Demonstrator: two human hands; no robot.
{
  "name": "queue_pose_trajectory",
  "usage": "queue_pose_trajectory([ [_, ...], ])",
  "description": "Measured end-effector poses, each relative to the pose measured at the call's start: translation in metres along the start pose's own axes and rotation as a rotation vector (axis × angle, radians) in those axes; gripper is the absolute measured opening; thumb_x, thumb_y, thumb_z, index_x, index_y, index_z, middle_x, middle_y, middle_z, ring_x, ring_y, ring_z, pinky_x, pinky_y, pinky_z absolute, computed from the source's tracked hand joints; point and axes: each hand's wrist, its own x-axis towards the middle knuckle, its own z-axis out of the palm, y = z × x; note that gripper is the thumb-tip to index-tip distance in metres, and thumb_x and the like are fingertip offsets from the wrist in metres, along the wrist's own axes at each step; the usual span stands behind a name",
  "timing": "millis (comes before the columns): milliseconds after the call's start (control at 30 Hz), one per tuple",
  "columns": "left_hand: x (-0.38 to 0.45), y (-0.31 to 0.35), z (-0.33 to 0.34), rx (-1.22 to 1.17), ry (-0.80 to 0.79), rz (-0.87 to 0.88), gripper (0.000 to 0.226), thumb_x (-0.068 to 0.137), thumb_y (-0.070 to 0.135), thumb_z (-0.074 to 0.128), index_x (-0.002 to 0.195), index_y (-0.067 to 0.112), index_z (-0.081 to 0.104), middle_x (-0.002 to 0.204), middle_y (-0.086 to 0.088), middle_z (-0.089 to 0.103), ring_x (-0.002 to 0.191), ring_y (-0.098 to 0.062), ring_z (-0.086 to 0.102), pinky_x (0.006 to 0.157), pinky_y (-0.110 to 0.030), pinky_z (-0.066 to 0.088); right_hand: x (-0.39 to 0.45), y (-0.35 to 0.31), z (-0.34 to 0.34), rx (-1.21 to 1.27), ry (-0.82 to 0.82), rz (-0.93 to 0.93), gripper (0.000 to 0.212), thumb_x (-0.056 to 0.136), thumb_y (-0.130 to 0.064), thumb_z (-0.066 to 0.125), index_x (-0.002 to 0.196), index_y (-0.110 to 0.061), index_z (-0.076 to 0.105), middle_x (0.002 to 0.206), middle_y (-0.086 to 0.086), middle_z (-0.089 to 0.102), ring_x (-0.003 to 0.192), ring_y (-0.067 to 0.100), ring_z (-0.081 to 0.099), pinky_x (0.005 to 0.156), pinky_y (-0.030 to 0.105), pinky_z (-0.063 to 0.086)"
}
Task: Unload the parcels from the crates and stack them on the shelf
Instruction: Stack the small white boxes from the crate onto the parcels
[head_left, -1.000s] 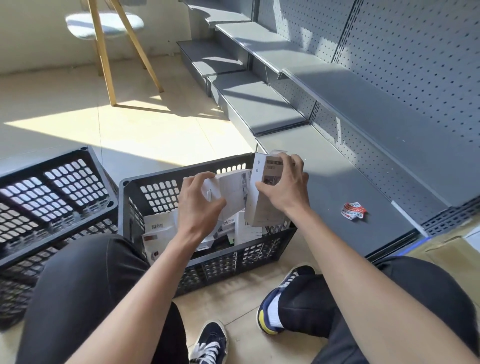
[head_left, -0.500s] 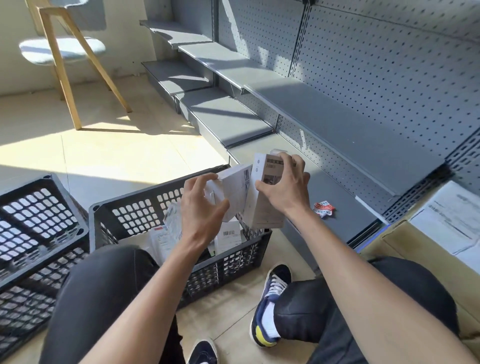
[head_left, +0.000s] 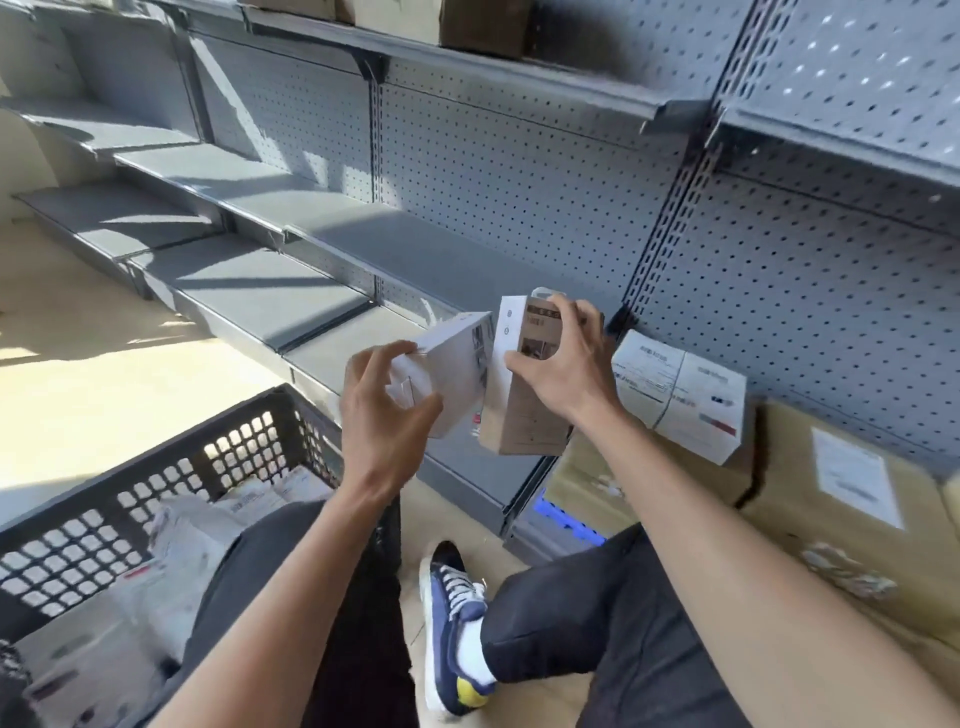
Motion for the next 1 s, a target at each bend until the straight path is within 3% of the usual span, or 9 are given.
queue_pose_trajectory([
  [367,-0.007,0.065,0.075,-0.086,-0.177,0.173,0.055,0.073,0.009,0.078,0.114,0.041,0.062,0.121,0.008,0.054,0.105,-0.013,0.058,0.086,-0.027,0.05,-0.014,0.071,-0.117,-0.084,0.13,0.212,0.072,0.075,-0.05,0.073,0.139,-0.046,0.039,0.139,-0.007,0.033,0.124,0.029,0.038,0.082,0.036,0.036],
  [467,-0.007,0.076,0.099,-0.071,-0.202,0.218,0.054,0.073,0.01,0.079,0.115,0.039,0.064,0.123,0.008,0.055,0.105,-0.012,0.058,0.085,-0.032,0.052,-0.015,0.092,-0.135,-0.098,0.138,0.263,0.076,0.077,-0.051,0.073,0.144,-0.043,0.038,0.143,-0.004,0.032,0.127,0.03,0.036,0.086,0.034,0.033],
  [700,-0.018,0.099,0.156,-0.023,-0.268,0.308,0.049,0.076,0.011,0.077,0.116,0.035,0.066,0.126,0.012,0.053,0.1,-0.005,0.052,0.079,-0.031,0.05,-0.024,0.147,-0.169,-0.093,0.134,0.345,0.079,0.074,-0.059,0.071,0.143,-0.049,0.034,0.143,-0.003,0.032,0.132,0.034,0.034,0.096,0.043,0.043],
  [833,-0.028,0.11,0.181,0.035,-0.309,0.322,0.046,0.08,0.014,0.075,0.118,0.038,0.064,0.128,0.019,0.049,0.092,0.007,0.048,0.073,-0.033,0.052,-0.029,0.172,-0.188,-0.109,0.14,0.387,0.079,0.075,-0.059,0.07,0.145,-0.05,0.033,0.145,-0.002,0.031,0.133,0.034,0.033,0.092,0.043,0.042],
  [1000,-0.04,0.124,0.203,0.083,-0.328,0.387,0.047,0.079,0.014,0.075,0.117,0.04,0.063,0.131,0.018,0.049,0.096,-0.007,0.054,0.069,-0.036,0.055,-0.031,0.195,-0.203,-0.094,0.136,0.42,0.084,0.071,-0.063,0.068,0.146,-0.048,0.033,0.146,-0.002,0.031,0.135,0.034,0.033,0.094,0.045,0.044],
])
